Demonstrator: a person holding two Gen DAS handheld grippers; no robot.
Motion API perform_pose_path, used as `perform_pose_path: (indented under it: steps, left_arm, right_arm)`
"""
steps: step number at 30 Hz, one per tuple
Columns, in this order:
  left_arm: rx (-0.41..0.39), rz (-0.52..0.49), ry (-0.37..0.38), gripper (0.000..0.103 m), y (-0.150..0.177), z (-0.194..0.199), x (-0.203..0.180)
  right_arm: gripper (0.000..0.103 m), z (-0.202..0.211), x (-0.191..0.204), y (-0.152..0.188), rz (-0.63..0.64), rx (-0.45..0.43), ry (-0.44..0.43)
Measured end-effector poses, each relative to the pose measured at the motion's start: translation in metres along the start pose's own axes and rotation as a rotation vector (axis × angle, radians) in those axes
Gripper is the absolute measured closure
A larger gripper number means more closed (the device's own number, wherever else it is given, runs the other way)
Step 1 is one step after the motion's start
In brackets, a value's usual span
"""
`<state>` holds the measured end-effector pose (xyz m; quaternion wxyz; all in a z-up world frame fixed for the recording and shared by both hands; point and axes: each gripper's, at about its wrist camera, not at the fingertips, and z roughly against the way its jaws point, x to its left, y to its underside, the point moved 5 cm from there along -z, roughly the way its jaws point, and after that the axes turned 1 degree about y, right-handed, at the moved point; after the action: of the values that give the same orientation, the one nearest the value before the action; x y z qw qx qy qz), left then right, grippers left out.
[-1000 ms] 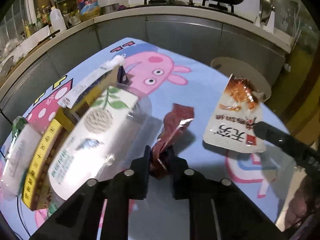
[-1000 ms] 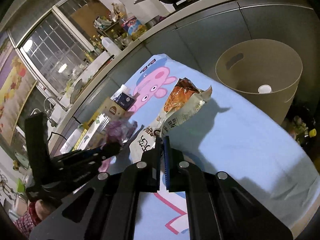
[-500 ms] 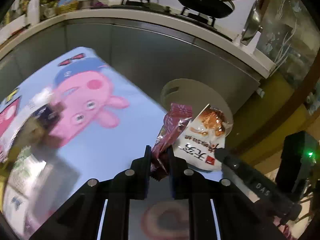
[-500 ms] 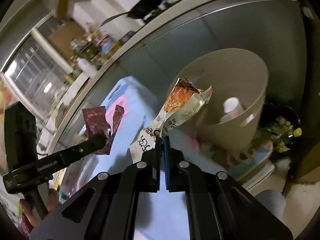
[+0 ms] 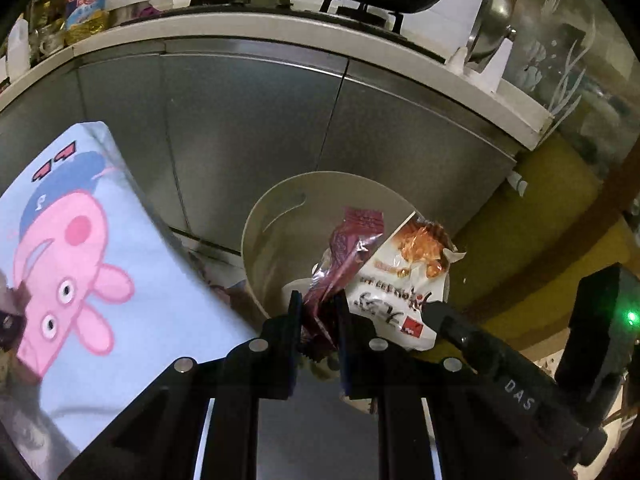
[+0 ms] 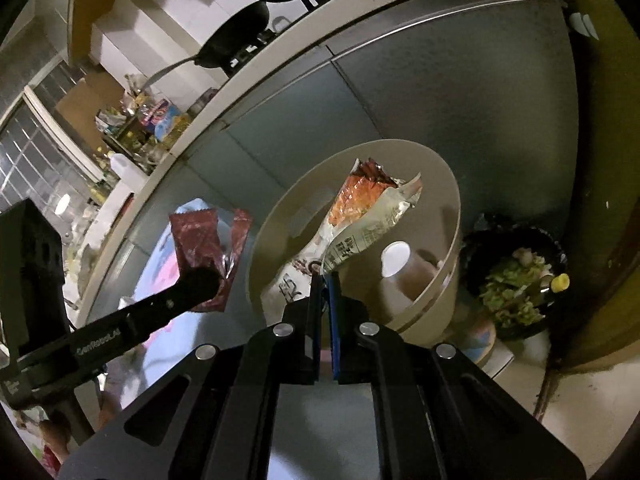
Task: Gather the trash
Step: 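Carry both wrappers to the beige bin and open both grippers, then return both grippers to the table over the remaining trash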
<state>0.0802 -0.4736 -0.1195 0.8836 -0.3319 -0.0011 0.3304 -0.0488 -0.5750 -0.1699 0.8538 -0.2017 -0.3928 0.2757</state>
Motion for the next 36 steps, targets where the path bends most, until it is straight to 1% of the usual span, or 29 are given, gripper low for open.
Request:
perform_pose_path:
  steps: [1,2,3,4,5,6,8,11,13,15,16,19,21,25,28,29,32,35,36]
  left_arm:
    - [0.002,0.001,-0.005,0.084,-0.002,-0.004,-0.001]
    - [0.005,0.006,-0.012,0.079,-0.004,-0.01,0.0]
    - [0.012,0.015,-0.025,0.064,-0.006,-0.015,0.0]
    - [0.02,0.02,-0.036,0.055,-0.006,-0.018,0.001]
    - [0.025,0.021,-0.05,0.05,-0.007,-0.021,0.002]
    - [0.027,0.018,-0.053,0.052,-0.007,-0.02,0.003]
    - [0.012,0.01,-0.054,0.052,-0.008,-0.01,0.003]
    - [-0.059,-0.004,-0.075,0.052,-0.007,0.022,0.007]
    - [-0.113,0.0,-0.076,0.052,-0.003,0.05,0.013]
    - [-0.178,0.003,-0.084,0.052,0.009,0.09,0.025]
    - [-0.198,0.004,-0.088,0.052,0.014,0.104,0.029]
    - [-0.291,0.012,-0.13,0.048,0.035,0.16,0.049]
    - [-0.372,0.009,-0.188,0.042,0.053,0.203,0.064]
    - [-0.491,0.047,-0.289,0.042,0.087,0.277,0.099]
    - [-0.577,0.112,-0.368,0.042,0.118,0.338,0.136]
    - [-0.596,0.126,-0.39,0.041,0.127,0.353,0.144]
    - [-0.647,0.18,-0.486,0.04,0.158,0.402,0.175]
    - [-0.683,0.24,-0.592,0.04,0.188,0.446,0.204]
    - [-0.691,0.258,-0.642,0.04,0.198,0.46,0.214]
  right_arm:
    - [0.096,-0.002,-0.001,0.0,-0.003,0.004,0.005]
    - [0.096,-0.004,-0.002,0.0,-0.01,0.008,0.005]
    - [0.092,-0.007,-0.002,0.001,-0.012,0.02,-0.001]
    - [0.079,-0.008,-0.001,0.001,-0.013,0.023,0.002]
    - [0.072,-0.006,-0.001,0.001,-0.016,0.009,0.01]
    - [0.067,-0.001,0.0,0.001,-0.017,-0.017,0.013]
    - [0.067,0.007,0.005,0.003,-0.004,-0.039,0.009]
    - [0.067,0.017,0.015,0.01,0.001,-0.06,-0.011]
    - [0.067,0.024,0.025,0.016,-0.007,-0.064,-0.043]
    - [0.067,0.029,0.042,0.025,0.002,-0.057,-0.091]
    - [0.067,0.031,0.05,0.029,0.011,-0.052,-0.108]
    - [0.067,0.033,0.083,0.048,0.045,-0.022,-0.17]
    - [0.067,0.034,0.11,0.063,0.084,0.012,-0.212]
    - [0.067,0.036,0.162,0.097,0.181,0.074,-0.275]
    - [0.067,0.036,0.203,0.128,0.268,0.122,-0.31]
    - [0.067,0.036,0.212,0.136,0.289,0.132,-0.315]
    - [0.067,0.039,0.239,0.154,0.348,0.123,-0.331]
    - [0.067,0.033,0.257,0.164,0.394,0.122,-0.335]
    - [0.067,0.031,0.263,0.167,0.402,0.114,-0.346]
